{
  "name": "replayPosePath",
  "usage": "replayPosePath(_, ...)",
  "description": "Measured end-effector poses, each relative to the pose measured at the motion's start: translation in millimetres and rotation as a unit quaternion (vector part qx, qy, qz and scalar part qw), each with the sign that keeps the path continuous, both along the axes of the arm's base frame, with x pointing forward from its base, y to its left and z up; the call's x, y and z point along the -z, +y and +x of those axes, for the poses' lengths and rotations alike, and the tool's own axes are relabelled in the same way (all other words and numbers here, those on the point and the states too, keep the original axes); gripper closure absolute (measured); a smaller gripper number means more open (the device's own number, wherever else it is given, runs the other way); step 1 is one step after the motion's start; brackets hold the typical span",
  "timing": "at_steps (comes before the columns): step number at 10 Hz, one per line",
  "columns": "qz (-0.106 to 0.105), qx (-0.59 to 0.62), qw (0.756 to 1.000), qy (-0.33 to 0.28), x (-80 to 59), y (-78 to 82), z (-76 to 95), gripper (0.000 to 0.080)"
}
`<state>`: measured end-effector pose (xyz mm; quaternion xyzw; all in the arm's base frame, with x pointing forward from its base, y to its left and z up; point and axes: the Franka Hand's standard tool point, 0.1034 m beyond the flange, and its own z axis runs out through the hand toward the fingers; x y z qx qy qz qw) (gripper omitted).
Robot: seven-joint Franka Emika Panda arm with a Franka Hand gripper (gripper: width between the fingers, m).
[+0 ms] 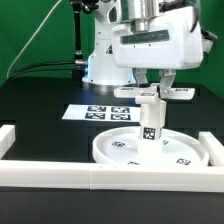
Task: Assemble round table
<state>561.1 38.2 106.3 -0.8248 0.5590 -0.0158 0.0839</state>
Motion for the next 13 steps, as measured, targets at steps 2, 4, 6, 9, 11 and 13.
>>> replayPosePath(2,0.012,0.064,0.998,0.005,0.5,-0.2,-0.2,0.0357)
replayPosePath(4,0.039,0.216,0.976,0.009,1.0,-0.6,-0.8,0.0357)
replayPosePath(6,0.068,0.321,0.944,0.008,1.7,-2.5,-1.9,0.0357)
replayPosePath(9,0.109,0.488,0.866,0.027,2.2,-2.5,-1.5,0.0357)
replayPosePath(11,0.113,0.507,0.854,0.031,1.9,-4.0,-1.4,0.0357)
replayPosePath(13,0.113,0.498,0.859,0.030,1.3,-2.8,-1.4,0.0247)
